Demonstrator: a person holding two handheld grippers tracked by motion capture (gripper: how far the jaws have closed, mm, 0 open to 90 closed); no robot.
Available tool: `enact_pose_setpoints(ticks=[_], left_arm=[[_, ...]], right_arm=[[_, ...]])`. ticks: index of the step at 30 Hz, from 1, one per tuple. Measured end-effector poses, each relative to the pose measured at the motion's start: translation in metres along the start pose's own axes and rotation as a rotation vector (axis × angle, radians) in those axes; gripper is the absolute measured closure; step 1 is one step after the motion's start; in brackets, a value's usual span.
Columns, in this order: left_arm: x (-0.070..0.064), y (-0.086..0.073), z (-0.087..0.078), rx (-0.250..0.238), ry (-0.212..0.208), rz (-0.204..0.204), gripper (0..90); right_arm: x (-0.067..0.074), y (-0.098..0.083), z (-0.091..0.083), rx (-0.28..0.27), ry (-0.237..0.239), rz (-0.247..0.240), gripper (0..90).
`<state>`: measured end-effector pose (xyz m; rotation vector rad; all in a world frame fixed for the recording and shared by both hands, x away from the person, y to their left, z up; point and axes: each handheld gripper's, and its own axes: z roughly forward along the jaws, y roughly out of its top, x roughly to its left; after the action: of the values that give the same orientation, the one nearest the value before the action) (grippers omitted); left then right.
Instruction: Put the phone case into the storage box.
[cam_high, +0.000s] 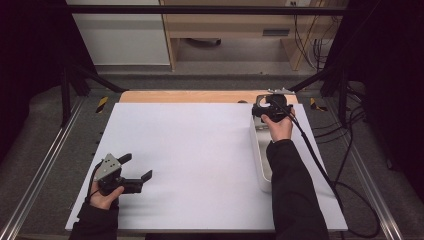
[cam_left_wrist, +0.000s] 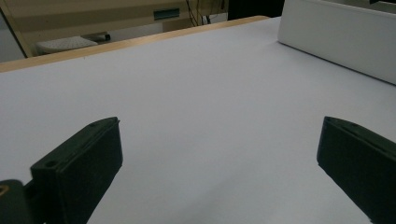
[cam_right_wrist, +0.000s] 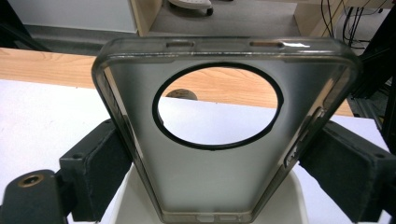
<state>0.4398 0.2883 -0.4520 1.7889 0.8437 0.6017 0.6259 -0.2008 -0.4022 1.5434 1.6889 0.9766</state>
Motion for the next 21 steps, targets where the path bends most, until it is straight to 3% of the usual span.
enact_pose_setpoints(ticks=[21], left_arm=[[-0.0002, 0.0001, 0.0, -0.001, -0.001, 0.0, 0.0]], right_arm=[[0.0007, -0.005, 0.0037, 0.002, -0.004, -0.009, 11.2]])
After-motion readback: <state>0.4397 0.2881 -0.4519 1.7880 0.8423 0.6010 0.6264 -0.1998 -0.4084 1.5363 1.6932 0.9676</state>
